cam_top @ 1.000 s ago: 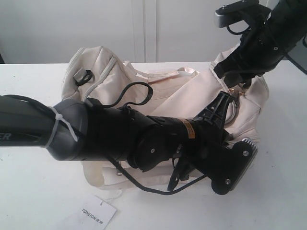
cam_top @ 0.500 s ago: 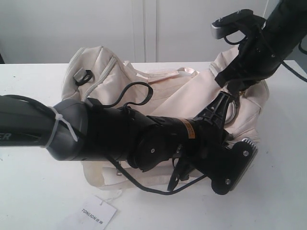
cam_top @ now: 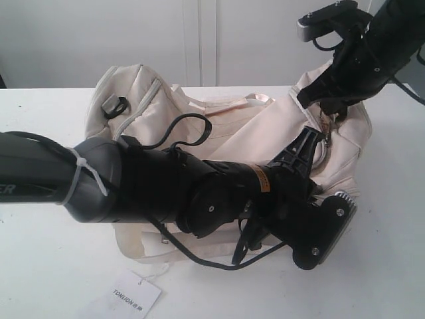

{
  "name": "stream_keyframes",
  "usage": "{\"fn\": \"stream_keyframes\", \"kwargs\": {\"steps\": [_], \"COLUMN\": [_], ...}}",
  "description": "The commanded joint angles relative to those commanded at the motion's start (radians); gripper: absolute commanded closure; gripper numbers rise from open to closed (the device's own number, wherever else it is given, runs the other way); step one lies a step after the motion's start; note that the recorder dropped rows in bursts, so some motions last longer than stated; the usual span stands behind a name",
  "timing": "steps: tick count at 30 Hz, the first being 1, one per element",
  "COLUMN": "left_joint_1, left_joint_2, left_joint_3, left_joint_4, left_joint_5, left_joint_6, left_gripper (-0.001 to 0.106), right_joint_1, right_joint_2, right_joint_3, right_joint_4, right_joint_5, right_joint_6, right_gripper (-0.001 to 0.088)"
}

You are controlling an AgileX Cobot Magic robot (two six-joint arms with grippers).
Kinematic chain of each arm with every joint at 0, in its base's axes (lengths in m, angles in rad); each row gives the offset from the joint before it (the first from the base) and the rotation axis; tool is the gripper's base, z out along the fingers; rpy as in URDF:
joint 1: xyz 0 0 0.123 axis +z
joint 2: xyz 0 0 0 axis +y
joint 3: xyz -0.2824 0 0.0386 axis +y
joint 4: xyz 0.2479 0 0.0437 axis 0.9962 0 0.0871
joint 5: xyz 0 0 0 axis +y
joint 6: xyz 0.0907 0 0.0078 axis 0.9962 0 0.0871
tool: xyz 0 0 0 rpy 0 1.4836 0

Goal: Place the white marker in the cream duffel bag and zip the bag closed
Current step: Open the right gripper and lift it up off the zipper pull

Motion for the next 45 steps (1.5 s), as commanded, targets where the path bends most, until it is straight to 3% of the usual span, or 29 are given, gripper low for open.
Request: {"fn": "stream_keyframes", "kwargs": {"steps": [6,34,39,45], "left_joint_1": [0.000,0.000,0.000,0.000], "left_joint_2": [0.000,0.000,0.000,0.000], "left_joint_3": [0.000,0.000,0.000,0.000], "left_joint_4": [0.000,0.000,0.000,0.000], "left_joint_5": [0.003,0.038,0.040,0.042], "left_joint_6": [0.000,0.000,0.000,0.000], "left_gripper": [0.105,0.105,0.105,0.105], "right_joint_1": [0.000,0.000,0.000,0.000], "right_joint_2": [-0.023,0.061,0.067,0.067], "right_joint_3": [0.000,0.000,0.000,0.000], "right_joint_4": [0.000,0.086,0.140,0.294], "right_joint_5": [-0.098,-0.526,-0.501,-0.354], "right_joint_6": [0.078,0.095,0.095,0.095], "right_gripper": [0.0868,0.0868,0.0868,0.0868]}}
